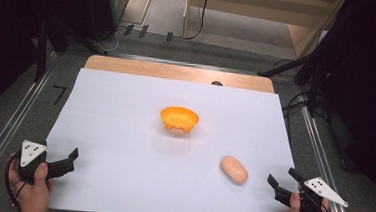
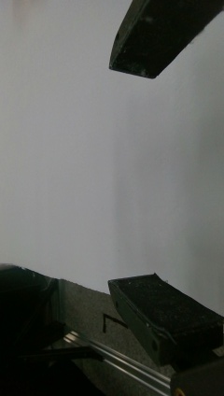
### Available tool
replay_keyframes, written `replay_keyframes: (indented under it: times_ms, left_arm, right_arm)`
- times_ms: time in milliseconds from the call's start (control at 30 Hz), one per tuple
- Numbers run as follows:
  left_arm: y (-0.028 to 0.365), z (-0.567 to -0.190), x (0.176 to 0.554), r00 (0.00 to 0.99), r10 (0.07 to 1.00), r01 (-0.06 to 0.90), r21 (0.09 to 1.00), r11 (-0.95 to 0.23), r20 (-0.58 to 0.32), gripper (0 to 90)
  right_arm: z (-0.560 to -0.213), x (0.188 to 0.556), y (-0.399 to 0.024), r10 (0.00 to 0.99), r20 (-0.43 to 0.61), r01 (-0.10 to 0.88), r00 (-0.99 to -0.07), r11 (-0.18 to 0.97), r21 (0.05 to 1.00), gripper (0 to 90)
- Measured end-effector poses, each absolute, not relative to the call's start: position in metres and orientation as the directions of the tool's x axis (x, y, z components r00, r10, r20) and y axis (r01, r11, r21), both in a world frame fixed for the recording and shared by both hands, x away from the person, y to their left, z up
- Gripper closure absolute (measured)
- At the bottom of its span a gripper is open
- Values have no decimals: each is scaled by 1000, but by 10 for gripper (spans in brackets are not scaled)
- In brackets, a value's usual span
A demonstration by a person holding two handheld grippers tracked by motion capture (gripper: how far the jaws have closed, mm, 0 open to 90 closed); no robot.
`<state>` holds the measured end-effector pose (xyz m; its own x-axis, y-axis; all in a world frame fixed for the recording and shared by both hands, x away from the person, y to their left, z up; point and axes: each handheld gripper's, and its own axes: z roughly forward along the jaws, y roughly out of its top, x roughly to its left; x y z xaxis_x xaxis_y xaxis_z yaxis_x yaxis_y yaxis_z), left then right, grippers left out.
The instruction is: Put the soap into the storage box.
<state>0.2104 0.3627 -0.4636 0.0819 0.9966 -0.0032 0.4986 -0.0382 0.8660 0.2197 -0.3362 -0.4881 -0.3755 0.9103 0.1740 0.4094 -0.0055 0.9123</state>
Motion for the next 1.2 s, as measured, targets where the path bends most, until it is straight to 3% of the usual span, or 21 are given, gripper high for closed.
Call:
replay_keyframes:
  times_ms: [167,433,600,933,1200]
  left_arm:
    - [362,-463,210,82,997,493,869,-48,8,1]
    - [362,-463,209,71,997,493,869,-41,7,0]
    - [362,-463,210,70,998,496,868,-34,0,0]
    - [363,-463,211,73,997,503,864,-32,-5,0]
    - [363,-464,210,72,997,497,867,-30,-7,0]
  right_arm:
    - [-488,223,-336,898,189,439,-397,5,899,176]
    - [-487,223,-327,917,106,442,-385,82,893,166]
    - [-483,224,-326,869,148,488,-473,119,864,181]
    - [-463,238,-309,835,50,592,-548,344,729,135]
    - [-450,256,-286,799,-20,630,-601,489,604,152]
